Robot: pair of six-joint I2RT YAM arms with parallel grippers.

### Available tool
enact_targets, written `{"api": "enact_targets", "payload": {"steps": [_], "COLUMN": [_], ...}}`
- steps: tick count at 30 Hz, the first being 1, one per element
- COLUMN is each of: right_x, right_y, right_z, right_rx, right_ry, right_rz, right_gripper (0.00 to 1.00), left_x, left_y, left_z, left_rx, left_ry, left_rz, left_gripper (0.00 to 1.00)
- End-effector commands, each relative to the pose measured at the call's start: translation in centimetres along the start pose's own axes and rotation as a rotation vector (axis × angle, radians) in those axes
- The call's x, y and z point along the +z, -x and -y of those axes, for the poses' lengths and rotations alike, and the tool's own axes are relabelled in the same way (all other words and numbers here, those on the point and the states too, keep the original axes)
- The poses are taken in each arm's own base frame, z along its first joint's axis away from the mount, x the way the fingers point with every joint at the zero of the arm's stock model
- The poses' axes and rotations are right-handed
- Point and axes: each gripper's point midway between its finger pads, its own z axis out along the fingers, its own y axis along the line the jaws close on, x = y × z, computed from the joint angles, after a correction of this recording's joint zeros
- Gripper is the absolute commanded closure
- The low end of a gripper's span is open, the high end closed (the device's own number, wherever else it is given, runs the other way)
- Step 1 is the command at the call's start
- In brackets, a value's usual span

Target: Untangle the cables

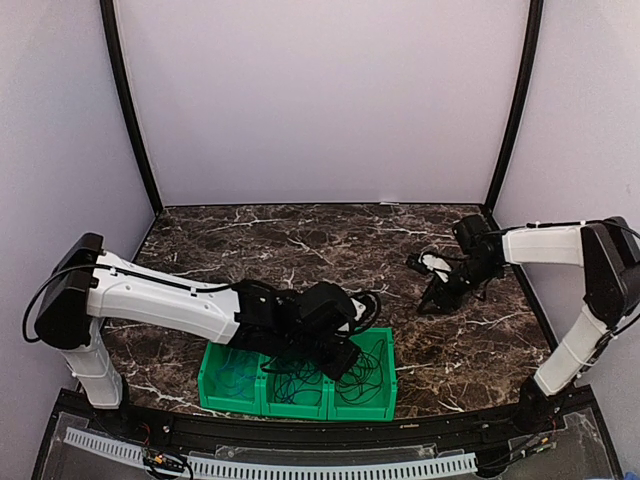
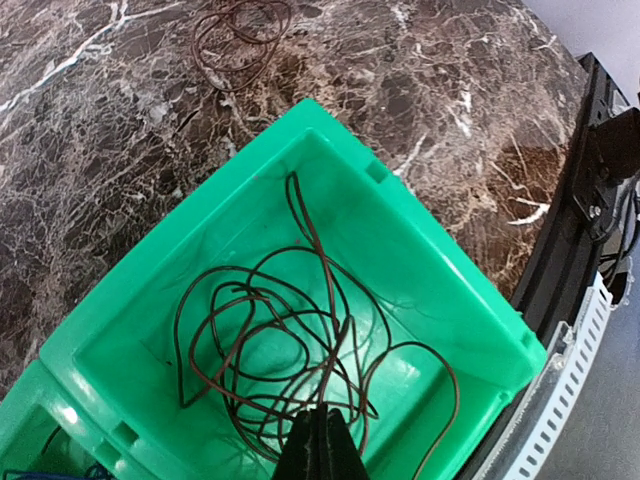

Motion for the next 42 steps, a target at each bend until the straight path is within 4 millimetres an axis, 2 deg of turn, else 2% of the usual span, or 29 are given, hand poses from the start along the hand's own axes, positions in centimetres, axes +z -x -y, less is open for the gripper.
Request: {"api": "enact_targets", "payload": {"steps": [1,4,9,12,16,21,22,24,27,32,36,39,42], "right_x": [0.2,0.7,1.7,2.3,3.0,3.0,2.7,1.6,-1.0,-7.3,-11.8,-13.9,-14.9], "right_y": [1.5,1.8,1.8,2.0,2.4,2.4,2.7,3.5,5.6,10.4,13.2,14.4,15.0], "right_z": [3.2,4.0,5.3,5.5,5.3,4.8,4.5,3.8,2.5,-0.2,-2.1,-3.5,-4.2], "right_rx": [0.072,0.091,0.126,0.145,0.160,0.169,0.166,0.149,0.115,0.005,-0.097,-0.165,-0.202], "right_ry": [-0.097,-0.102,-0.115,-0.093,-0.047,-0.011,-0.002,0.016,0.030,0.023,-0.030,-0.057,-0.082], "right_rz": [0.022,0.020,0.010,0.014,0.023,0.015,0.019,0.039,0.099,0.228,0.311,0.348,0.364], "right_gripper": [0.51,0.52,0.55,0.59,0.75,1.00,1.00,1.00,1.00,1.00,1.00,1.00,1.00], "left_x": [1.6,2.4,1.5,0.5,-0.9,-2.6,-3.2,-4.1,-5.2,-6.1,-6.3,-7.4,-8.6], "left_y": [0.5,1.0,1.9,2.5,3.1,4.1,4.7,5.7,7.3,9.8,11.6,14.1,16.2], "left_z": [-0.3,-0.4,-0.3,0.2,0.6,0.7,0.9,1.1,1.3,1.2,0.3,-0.3,-0.5], "left_rx": [-0.025,-0.016,-0.002,-0.007,-0.019,-0.033,-0.033,-0.031,-0.022,-0.017,-0.052,-0.087,-0.107], "left_ry": [-0.002,0.011,0.021,0.002,-0.019,-0.019,-0.026,-0.033,-0.034,-0.008,0.010,0.009,-0.019], "left_rz": [-0.027,-0.036,-0.018,-0.006,0.011,0.050,0.073,0.111,0.175,0.273,0.339,0.440,0.531], "left_gripper": [1.00,0.98,0.80,0.72,0.63,0.59,0.59,0.58,0.58,0.51,0.47,0.46,0.44]}}
